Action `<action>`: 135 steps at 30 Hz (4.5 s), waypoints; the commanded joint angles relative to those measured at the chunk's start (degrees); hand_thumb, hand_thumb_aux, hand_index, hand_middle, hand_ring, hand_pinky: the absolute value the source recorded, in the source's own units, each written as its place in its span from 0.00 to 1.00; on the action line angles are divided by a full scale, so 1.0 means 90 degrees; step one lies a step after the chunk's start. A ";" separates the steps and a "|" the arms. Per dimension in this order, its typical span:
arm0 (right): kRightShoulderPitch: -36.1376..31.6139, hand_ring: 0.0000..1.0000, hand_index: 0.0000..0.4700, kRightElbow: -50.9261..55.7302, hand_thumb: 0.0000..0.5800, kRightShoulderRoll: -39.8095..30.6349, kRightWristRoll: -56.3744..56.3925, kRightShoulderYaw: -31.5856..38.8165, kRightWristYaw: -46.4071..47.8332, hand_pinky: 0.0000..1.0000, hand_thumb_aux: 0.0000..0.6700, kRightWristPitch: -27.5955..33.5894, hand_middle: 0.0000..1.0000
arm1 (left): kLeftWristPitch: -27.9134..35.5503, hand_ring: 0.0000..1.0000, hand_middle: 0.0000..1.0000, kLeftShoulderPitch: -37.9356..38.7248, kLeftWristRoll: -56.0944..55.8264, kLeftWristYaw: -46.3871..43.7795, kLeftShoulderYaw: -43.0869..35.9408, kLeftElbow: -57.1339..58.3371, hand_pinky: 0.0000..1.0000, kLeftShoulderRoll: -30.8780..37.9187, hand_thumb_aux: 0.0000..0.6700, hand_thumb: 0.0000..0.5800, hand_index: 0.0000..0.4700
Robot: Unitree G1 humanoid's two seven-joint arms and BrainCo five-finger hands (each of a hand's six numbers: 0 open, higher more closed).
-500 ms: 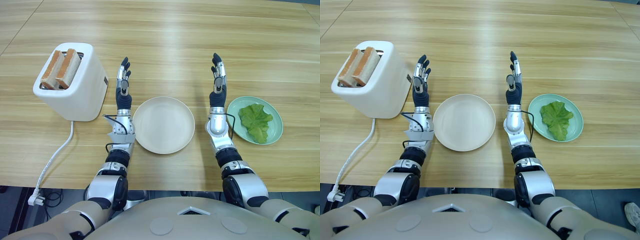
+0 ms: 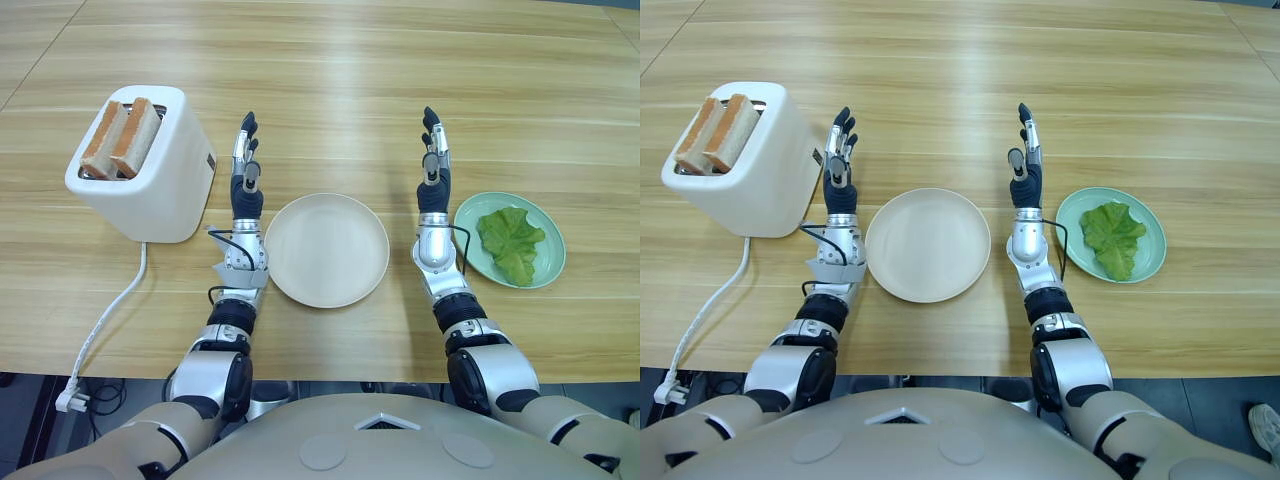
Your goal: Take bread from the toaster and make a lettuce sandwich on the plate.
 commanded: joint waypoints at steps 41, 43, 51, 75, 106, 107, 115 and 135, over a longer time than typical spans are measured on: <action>-0.0315 0.00 0.00 0.0425 0.00 -0.0307 -0.0524 0.0545 -0.0304 0.00 0.00 -0.0021 0.00 | 0.3730 0.00 0.00 0.0437 0.2239 0.2332 0.0416 0.0782 0.00 0.4230 1.00 1.00 0.98; -0.0285 0.00 0.00 0.0422 0.00 -0.0340 -0.0502 0.0528 -0.0303 0.00 0.00 -0.0031 0.00 | 0.3703 0.00 0.00 0.0414 0.2227 0.2405 0.0309 0.0860 0.00 0.4255 1.00 1.00 0.98; -0.0238 0.00 0.00 0.0366 0.00 -0.0390 -0.0412 0.0463 -0.0281 0.00 0.00 -0.0035 0.00 | 0.3530 0.00 0.00 0.0302 0.2114 0.2613 -0.0118 0.1269 0.00 0.4275 1.00 1.00 0.98; -0.0362 0.00 0.00 0.0491 0.00 -0.0280 -0.0234 0.0246 -0.0632 0.00 0.00 0.0052 0.00 | 0.2263 1.00 1.00 -0.0239 0.0315 0.3059 0.1105 -0.0128 1.00 0.3517 1.00 1.00 0.98; -0.0168 0.00 0.00 0.0220 0.00 -0.2406 -0.1148 -0.0445 -0.2219 0.00 0.00 0.0816 0.00 | 0.1620 1.00 1.00 0.1757 -0.1477 -0.1487 -0.1835 -0.1212 1.00 -0.0709 1.00 1.00 0.98; -0.0116 0.00 0.00 0.0228 0.00 -0.2635 -0.1176 -0.0474 -0.2191 0.00 0.00 0.0937 0.00 | 0.1580 1.00 1.00 0.1847 -0.1335 -0.1438 -0.1848 -0.1174 1.00 -0.0701 1.00 1.00 0.98; 0.0647 0.00 0.00 -0.0070 0.00 -0.4282 -0.2356 -0.0130 -0.2263 0.00 0.00 0.2710 0.00 | 0.1581 1.00 1.00 0.2255 -0.0563 -0.0779 -0.1589 -0.1044 1.00 -0.0639 1.00 1.00 0.98; 0.1475 0.00 0.00 0.0938 0.00 -0.4766 -0.3240 0.1619 -0.1765 0.00 0.00 0.3717 0.00 | 0.2438 0.00 0.00 0.2932 0.0922 0.0497 -0.1253 -0.2020 0.00 -0.0283 0.00 0.00 0.00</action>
